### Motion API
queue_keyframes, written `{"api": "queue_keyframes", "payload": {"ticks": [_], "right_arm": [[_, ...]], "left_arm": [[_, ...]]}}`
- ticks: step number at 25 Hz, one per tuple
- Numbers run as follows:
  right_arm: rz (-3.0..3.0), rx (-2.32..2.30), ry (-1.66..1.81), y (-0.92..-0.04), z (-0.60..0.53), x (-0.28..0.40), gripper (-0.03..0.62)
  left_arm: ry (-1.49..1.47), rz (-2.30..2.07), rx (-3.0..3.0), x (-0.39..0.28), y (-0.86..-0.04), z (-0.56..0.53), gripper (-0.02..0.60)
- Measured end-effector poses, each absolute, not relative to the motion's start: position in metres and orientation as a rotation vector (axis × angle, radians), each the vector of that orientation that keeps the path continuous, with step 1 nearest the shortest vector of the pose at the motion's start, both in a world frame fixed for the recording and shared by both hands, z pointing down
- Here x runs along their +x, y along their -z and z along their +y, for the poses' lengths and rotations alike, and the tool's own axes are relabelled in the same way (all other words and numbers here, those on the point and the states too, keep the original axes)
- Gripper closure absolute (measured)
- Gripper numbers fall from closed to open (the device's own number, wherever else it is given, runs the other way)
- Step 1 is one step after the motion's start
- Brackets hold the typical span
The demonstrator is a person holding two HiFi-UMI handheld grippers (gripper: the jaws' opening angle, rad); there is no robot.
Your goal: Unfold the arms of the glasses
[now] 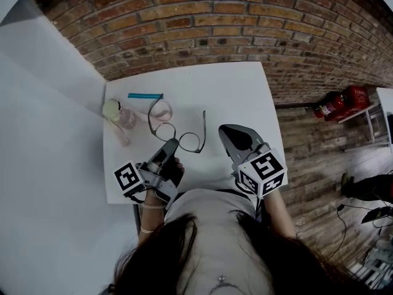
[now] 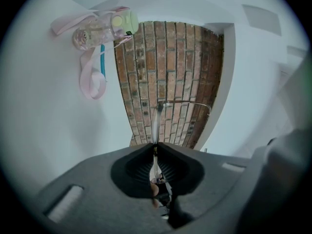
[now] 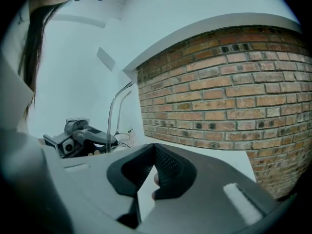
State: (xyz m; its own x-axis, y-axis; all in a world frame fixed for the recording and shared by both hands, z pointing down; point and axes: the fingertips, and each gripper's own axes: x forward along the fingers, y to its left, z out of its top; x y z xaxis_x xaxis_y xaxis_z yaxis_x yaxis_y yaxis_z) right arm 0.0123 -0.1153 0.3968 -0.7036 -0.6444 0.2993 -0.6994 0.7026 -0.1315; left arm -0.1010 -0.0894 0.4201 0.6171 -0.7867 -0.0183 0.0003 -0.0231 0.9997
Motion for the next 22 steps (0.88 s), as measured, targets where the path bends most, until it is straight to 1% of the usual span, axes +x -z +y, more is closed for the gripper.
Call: {"api": "queue_keyframes", "payload": {"ticks": [10, 22], "right_arm": [[-2.662, 1.056, -0.317, -0.401, -0.114, 0.009, 0.588], [-2.631, 1.166, -0.319, -0.4, -0.124, 0.02, 0.588]], "left_arm": [[0.714, -0.701, 1.471, -0.102, -0.421, -0.088, 0.56], [0.707, -0.679, 1.48, -0.1, -0.42, -0.089, 0.56]]}}
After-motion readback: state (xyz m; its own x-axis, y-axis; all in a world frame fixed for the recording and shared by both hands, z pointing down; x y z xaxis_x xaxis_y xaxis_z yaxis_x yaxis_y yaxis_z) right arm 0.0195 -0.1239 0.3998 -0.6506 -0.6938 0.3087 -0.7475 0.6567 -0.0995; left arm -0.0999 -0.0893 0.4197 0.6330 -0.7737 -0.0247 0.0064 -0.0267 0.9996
